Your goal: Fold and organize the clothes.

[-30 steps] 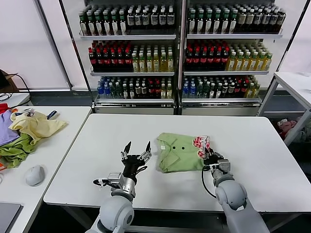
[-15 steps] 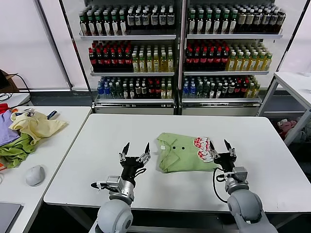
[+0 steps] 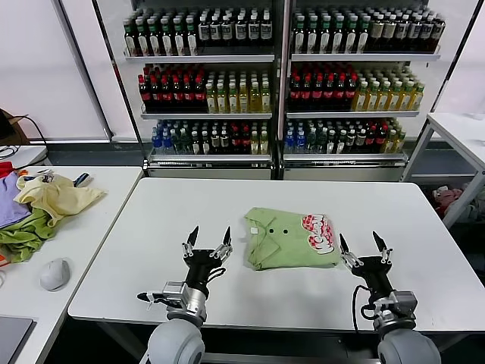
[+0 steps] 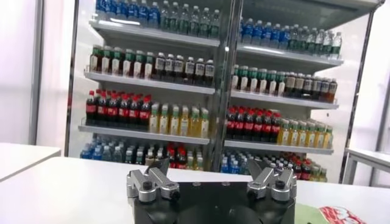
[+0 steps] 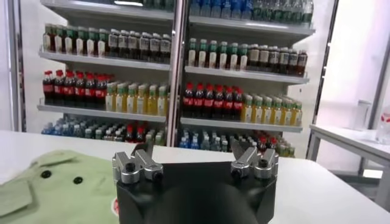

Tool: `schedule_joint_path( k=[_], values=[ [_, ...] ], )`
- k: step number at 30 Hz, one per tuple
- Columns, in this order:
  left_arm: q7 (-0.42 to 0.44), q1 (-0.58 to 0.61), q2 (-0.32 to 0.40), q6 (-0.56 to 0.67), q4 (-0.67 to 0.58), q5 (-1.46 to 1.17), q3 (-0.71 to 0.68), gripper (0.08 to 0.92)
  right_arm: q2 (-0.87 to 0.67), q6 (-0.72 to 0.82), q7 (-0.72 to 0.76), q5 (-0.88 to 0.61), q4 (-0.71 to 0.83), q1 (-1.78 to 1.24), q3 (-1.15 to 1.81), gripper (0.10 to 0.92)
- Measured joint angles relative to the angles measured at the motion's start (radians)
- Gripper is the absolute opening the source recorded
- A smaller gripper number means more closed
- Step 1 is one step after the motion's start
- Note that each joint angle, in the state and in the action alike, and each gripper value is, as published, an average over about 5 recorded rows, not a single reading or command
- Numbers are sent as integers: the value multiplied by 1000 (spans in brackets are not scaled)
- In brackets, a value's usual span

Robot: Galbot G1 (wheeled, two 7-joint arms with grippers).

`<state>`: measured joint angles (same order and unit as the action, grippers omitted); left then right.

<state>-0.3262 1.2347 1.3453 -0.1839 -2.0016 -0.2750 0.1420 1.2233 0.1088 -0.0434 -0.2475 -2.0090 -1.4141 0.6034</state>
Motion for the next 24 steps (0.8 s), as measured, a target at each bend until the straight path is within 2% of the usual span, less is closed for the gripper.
schedule_joint_path(
  k=[24],
  values=[
    [0, 41, -3, -5, -33, 25, 11, 823, -4, -20, -27, 13, -96, -83, 41, 823]
  ],
)
